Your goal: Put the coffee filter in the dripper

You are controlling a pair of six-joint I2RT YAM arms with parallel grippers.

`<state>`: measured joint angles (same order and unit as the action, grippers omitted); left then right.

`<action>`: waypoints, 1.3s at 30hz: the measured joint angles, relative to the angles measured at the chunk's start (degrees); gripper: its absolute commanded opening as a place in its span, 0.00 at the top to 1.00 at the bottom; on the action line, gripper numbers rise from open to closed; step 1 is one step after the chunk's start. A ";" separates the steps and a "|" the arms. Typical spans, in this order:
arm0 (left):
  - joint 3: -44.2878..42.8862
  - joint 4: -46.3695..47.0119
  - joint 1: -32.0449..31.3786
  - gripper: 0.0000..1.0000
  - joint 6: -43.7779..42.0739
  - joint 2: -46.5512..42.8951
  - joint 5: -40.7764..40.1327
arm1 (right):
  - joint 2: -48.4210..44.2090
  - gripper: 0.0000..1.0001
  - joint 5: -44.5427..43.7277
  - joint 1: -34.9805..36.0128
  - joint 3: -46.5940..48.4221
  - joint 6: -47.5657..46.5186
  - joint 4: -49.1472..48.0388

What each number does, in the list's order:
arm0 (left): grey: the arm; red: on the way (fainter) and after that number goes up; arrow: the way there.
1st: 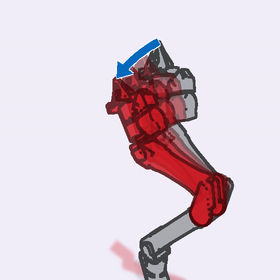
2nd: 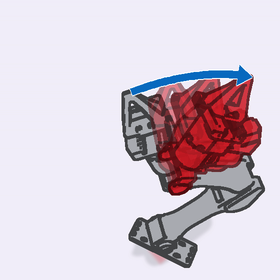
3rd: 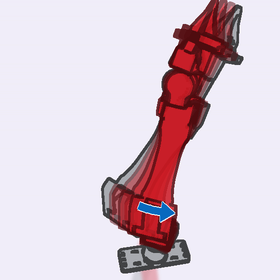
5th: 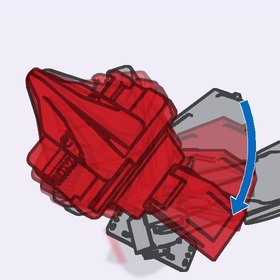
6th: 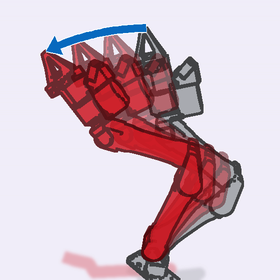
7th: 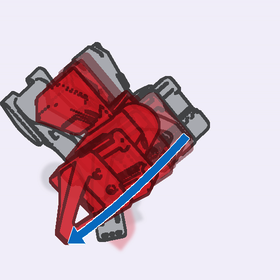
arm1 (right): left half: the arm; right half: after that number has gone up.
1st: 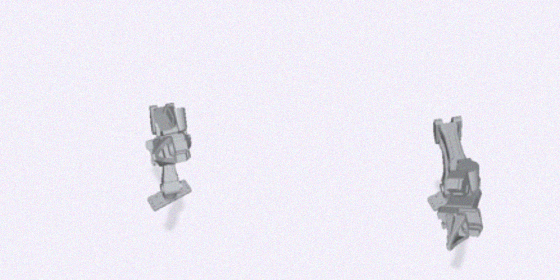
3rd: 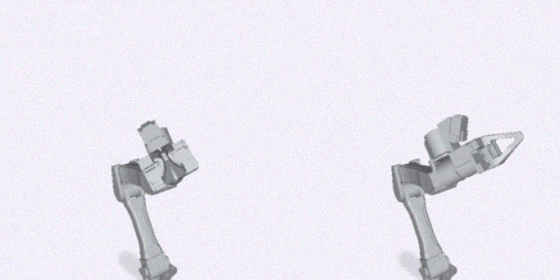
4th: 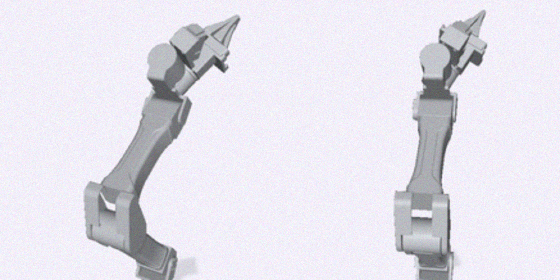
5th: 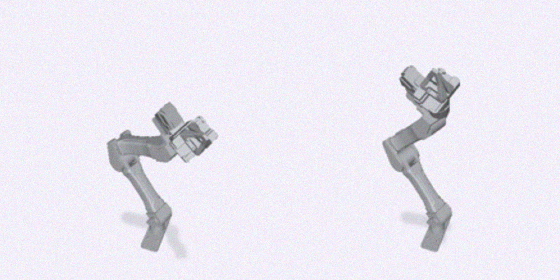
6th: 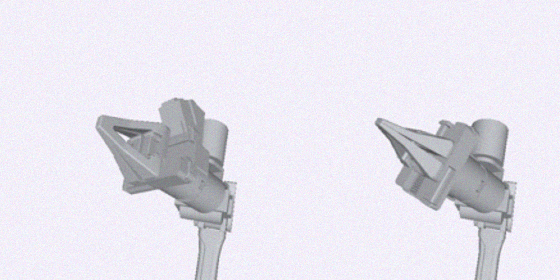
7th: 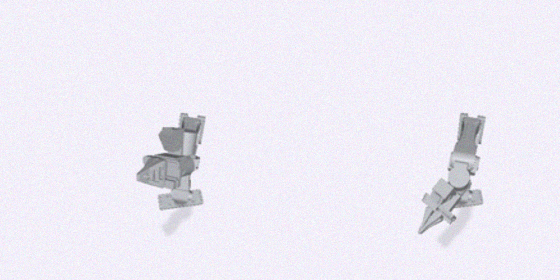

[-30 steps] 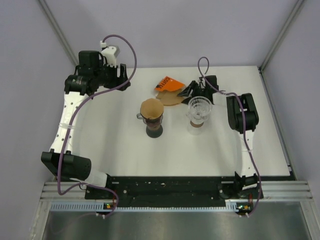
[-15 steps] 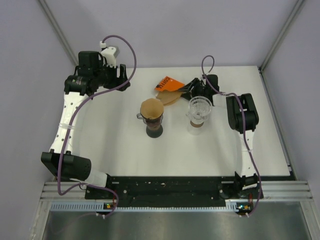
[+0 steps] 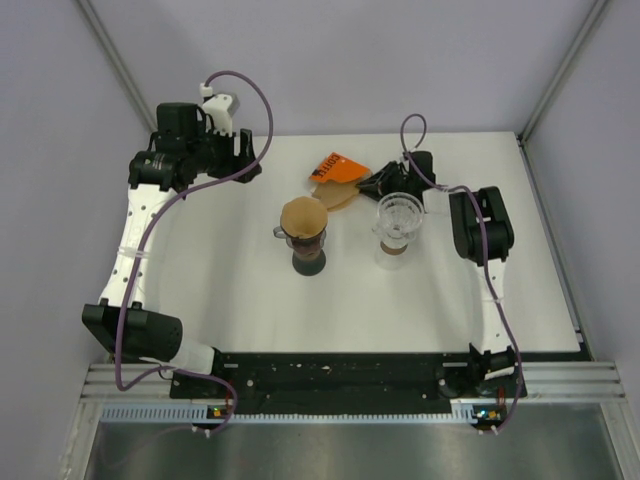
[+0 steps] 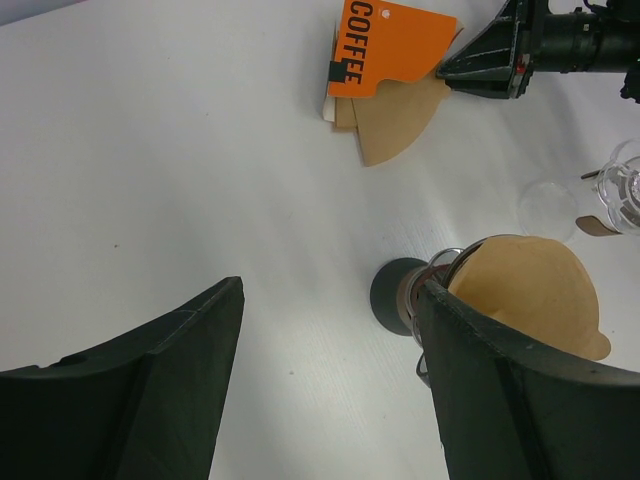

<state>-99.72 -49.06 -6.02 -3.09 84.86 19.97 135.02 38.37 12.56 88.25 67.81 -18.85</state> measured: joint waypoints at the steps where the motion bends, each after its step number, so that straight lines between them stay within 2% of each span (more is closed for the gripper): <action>1: 0.04 0.00 0.00 0.24 0.00 0.00 0.00 | 0.17 0.86 -0.02 0.09 0.02 -0.15 0.22; 2: 0.07 0.00 0.00 0.24 0.00 0.00 0.00 | 0.35 0.91 -0.04 0.17 0.02 -0.28 0.48; 6: 0.15 0.11 0.02 0.24 0.00 0.00 0.13 | 0.63 1.00 -0.39 0.44 0.02 -0.70 1.57; 18: 0.61 0.17 0.31 0.24 -0.02 -0.13 0.17 | -0.85 1.00 -1.11 0.44 -0.31 -6.51 4.46; 32: 0.63 0.15 0.35 0.26 -0.04 -0.39 1.79 | -21.38 1.00 -2.01 -1.90 -6.56 -16.83 11.08; 39: 0.63 0.11 0.37 0.27 -0.11 -0.39 4.72 | -25.97 1.00 -2.62 -3.02 -7.28 -18.40 13.49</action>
<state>-99.09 -48.95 -5.65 -3.20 84.47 24.69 109.06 35.75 9.54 80.97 49.41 -5.37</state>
